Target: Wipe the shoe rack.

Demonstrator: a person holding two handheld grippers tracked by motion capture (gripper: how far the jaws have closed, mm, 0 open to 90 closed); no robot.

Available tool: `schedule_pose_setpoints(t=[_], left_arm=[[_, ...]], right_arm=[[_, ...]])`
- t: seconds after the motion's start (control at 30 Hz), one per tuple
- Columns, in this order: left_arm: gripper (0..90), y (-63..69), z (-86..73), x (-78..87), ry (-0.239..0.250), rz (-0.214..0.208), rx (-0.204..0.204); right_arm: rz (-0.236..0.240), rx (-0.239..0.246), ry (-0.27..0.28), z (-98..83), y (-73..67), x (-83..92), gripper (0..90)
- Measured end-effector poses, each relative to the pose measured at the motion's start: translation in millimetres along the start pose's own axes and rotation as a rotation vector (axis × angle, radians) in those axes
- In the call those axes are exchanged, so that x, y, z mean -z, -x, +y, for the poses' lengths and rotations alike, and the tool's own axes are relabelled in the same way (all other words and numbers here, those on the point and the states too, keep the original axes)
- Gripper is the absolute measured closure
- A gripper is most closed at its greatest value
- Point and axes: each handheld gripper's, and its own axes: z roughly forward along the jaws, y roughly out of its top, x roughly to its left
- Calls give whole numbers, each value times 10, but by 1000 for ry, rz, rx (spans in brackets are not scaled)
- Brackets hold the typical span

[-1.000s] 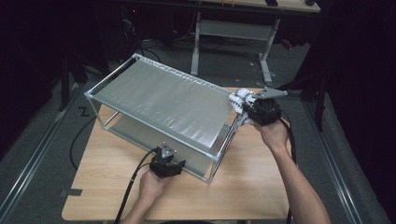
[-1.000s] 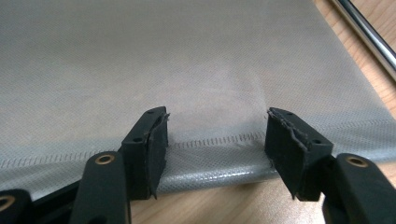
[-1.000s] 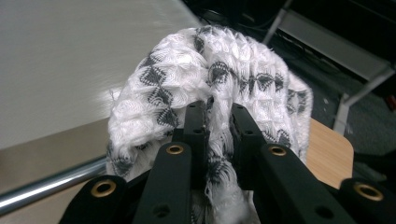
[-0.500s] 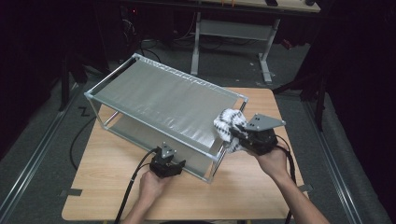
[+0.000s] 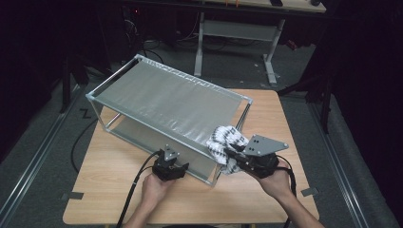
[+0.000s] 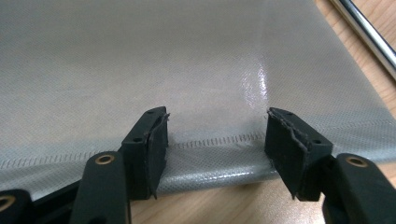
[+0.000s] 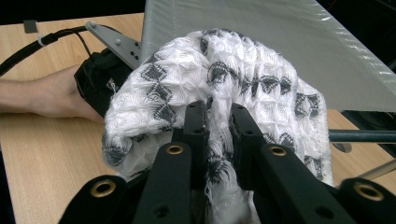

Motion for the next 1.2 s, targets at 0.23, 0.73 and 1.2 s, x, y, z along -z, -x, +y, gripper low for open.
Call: schedule_pose_setpoints(t=[0.23,0.73,1.2], left_arm=[[398,-1,0,1,-1,-1,-2],[398,-1,0,1,-1,-1,-1],[399,6,-3,-1,3,-3,3]], right_arm=[[-73,-21,-18,-38,172,-47,799],[-223,-134,-33,-184,635,-155,799],[-300,-162,-64,-223,888,-247,799]])
